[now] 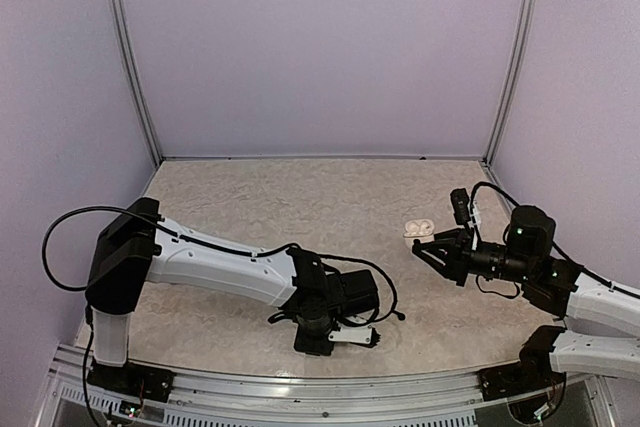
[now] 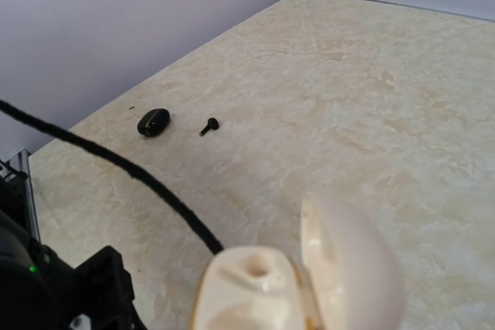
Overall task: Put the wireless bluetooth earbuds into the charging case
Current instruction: Pick up the left earbud from the corner of the board, then insert the left earbud into the left side groove of the charging case.
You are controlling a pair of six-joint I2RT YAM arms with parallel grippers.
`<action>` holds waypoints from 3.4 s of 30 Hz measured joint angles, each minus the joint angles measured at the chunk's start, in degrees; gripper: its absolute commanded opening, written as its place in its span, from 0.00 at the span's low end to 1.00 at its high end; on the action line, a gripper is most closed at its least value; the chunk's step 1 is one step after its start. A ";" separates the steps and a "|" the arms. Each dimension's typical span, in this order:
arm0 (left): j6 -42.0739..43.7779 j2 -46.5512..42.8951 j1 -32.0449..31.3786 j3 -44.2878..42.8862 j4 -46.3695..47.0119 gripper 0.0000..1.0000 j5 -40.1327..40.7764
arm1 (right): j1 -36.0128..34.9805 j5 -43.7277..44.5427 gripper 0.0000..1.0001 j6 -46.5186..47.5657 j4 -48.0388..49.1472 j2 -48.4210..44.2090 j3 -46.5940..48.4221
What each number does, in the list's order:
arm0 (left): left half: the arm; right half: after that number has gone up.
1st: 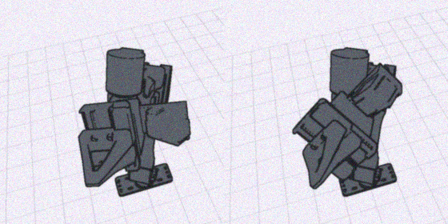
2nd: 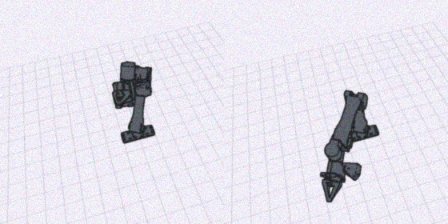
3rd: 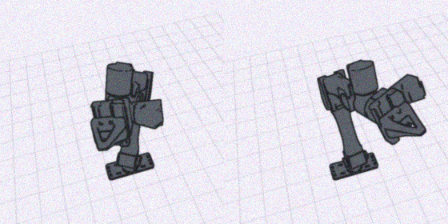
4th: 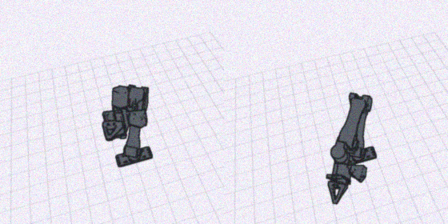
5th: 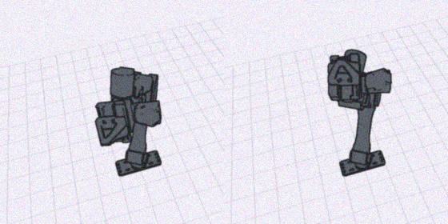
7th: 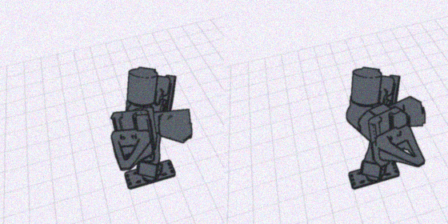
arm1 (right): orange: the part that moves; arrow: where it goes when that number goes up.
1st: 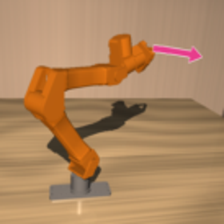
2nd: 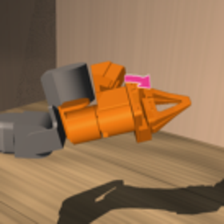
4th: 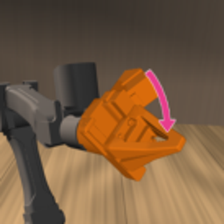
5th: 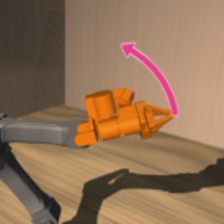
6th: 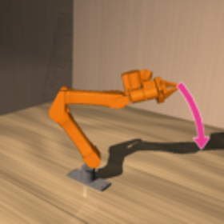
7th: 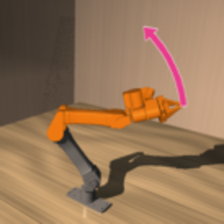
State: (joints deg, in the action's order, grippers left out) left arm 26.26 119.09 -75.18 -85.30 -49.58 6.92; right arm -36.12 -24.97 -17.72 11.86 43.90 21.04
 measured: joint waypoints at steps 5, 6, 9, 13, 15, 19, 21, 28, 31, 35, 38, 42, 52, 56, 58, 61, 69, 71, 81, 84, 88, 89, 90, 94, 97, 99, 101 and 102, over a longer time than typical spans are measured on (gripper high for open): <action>0.13 0.00 -0.02 0.00 0.02 0.23 0.20 | 0.31 -0.35 0.00 0.02 0.02 0.04 0.00; 0.02 0.00 0.00 0.00 0.02 0.22 0.20 | 0.31 -0.46 0.00 0.02 0.04 0.09 0.00; -0.46 0.00 0.11 -0.04 0.02 0.16 0.09 | 0.31 -0.63 0.00 0.02 0.04 0.26 0.00; -1.01 -0.02 0.26 -0.24 0.02 0.11 -0.07 | 0.31 -0.72 0.00 0.02 0.04 0.35 0.00; -1.42 -0.09 0.31 -0.24 0.04 0.08 -0.04 | 0.31 -0.72 0.00 0.02 0.04 0.55 0.00; -2.54 -0.74 0.79 0.13 0.81 0.04 -0.50 | 0.31 -0.68 0.00 0.00 0.09 0.66 0.00; -3.43 -2.51 1.29 1.57 2.54 0.03 -0.90 | 0.31 -0.68 0.00 0.00 0.42 0.90 0.00; -8.11 -14.91 3.67 9.77 12.72 0.00 -1.90 | 0.31 -0.74 0.00 0.07 3.76 1.84 0.00; -10.97 -21.24 4.48 13.40 20.22 0.00 -1.36 | 0.33 -1.16 0.00 0.35 6.78 2.64 0.00; -15.76 -29.46 5.03 17.07 32.13 0.00 1.38 | 0.33 -2.45 0.00 1.42 12.24 4.02 -0.02; -18.97 -35.47 5.05 19.87 41.29 0.01 3.39 | 0.33 -3.78 0.00 2.14 16.46 5.20 -0.07; -22.40 -40.41 5.03 21.27 51.10 0.01 5.88 | 0.33 -5.84 0.00 3.13 22.43 7.39 -0.15; -26.23 -41.18 1.77 24.28 68.59 0.01 9.73 | -0.72 -9.27 0.00 5.57 33.46 13.11 -0.15; -26.23 -38.10 0.07 24.26 72.52 0.01 10.05 | -2.73 -9.33 0.00 7.98 36.33 14.73 -0.09; -26.25 -36.57 -0.35 24.26 73.99 0.01 10.01 | -3.98 -9.20 0.00 9.60 37.33 15.37 0.02; -26.32 -35.17 -0.42 24.28 75.84 0.01 9.94 | -5.73 -8.50 0.00 11.76 38.60 15.78 0.15; -26.45 -32.46 -0.15 24.17 80.17 0.01 9.77 | -8.15 -7.32 0.00 14.03 41.35 16.22 0.81; -26.47 -31.80 0.00 24.17 80.63 0.01 9.57 | -8.52 -7.34 0.00 14.10 41.59 16.24 1.01; -27.19 -31.21 0.63 23.89 82.40 0.01 8.96 | -9.49 -7.39 0.00 14.12 41.59 16.63 1.92; -27.30 -30.93 0.63 23.87 82.40 0.01 9.01 | -9.62 -7.43 0.00 14.12 41.64 16.61 1.95; -27.32 -30.51 0.85 23.87 82.40 0.01 9.07 | -9.64 -7.23 0.00 14.10 41.55 16.52 1.95; -27.32 -30.51 0.87 23.85 82.40 0.01 9.09 | -9.64 -7.19 0.00 14.10 41.55 16.50 1.95; -27.32 -30.49 0.85 23.85 82.42 0.01 9.20 | -9.64 -7.13 0.00 14.10 41.55 16.46 1.95; -27.26 -30.16 0.83 23.37 82.44 0.04 9.75 | -9.64 -6.36 0.00 13.97 41.55 16.13 1.95; -26.80 -29.88 0.44 23.15 82.49 0.06 10.49 | -9.64 -5.62 0.00 13.70 41.59 15.78 1.95; -26.29 -29.51 0.09 23.02 82.49 0.07 11.37 | -9.64 -5.31 0.00 13.60 41.66 15.54 1.95; -25.99 -29.09 -0.20 22.80 82.71 0.09 12.17 | -9.64 -5.03 0.00 13.55 41.62 15.34 1.95; -25.99 -28.98 -0.22 22.62 82.71 0.11 12.48 | -9.64 -4.81 0.00 13.53 41.62 15.34 1.95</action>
State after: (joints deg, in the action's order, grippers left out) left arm 0.27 90.11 -75.40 -62.67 33.12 19.40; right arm -45.76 -29.78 -4.19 53.47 59.24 22.98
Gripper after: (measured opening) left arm 0.129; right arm 0.232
